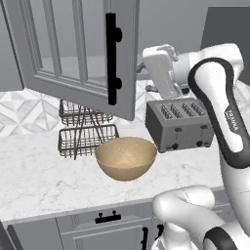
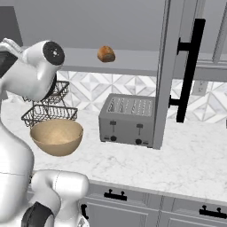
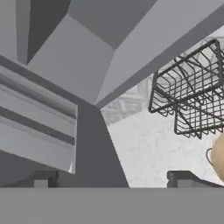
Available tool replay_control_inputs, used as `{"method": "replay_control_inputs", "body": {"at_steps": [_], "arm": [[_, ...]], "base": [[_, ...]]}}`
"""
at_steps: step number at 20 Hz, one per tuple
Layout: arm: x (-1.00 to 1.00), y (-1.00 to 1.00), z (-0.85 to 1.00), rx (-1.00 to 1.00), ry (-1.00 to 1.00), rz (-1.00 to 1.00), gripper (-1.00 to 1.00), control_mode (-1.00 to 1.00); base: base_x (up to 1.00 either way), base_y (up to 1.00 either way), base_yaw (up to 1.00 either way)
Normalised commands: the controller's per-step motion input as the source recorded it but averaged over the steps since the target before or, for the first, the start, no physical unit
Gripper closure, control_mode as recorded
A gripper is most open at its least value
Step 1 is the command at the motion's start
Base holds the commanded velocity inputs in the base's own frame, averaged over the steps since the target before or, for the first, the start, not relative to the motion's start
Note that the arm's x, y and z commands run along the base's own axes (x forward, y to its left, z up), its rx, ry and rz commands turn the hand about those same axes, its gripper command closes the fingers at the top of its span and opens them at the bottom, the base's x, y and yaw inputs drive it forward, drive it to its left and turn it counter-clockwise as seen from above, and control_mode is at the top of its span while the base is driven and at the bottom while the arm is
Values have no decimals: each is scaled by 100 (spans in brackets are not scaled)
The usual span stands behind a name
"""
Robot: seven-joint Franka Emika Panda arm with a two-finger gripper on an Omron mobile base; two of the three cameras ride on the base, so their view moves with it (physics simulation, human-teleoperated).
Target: Open the cabinet, pick up the bread from the cabinet and place it in the basket. Then move the basket to the dining counter.
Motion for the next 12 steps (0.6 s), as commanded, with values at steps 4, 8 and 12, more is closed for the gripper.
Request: {"method": "replay_control_inputs", "body": {"at_steps": [4, 8, 12], "arm": [[100, 86, 15, 19, 20, 40, -100, -100], [52, 99, 22, 11, 20, 49, -100, -100], [-56, 100, -4, 0, 8, 49, -100, -100]], "base": [[0, 0, 0], [0, 0, 0], [0, 0, 0]]}}
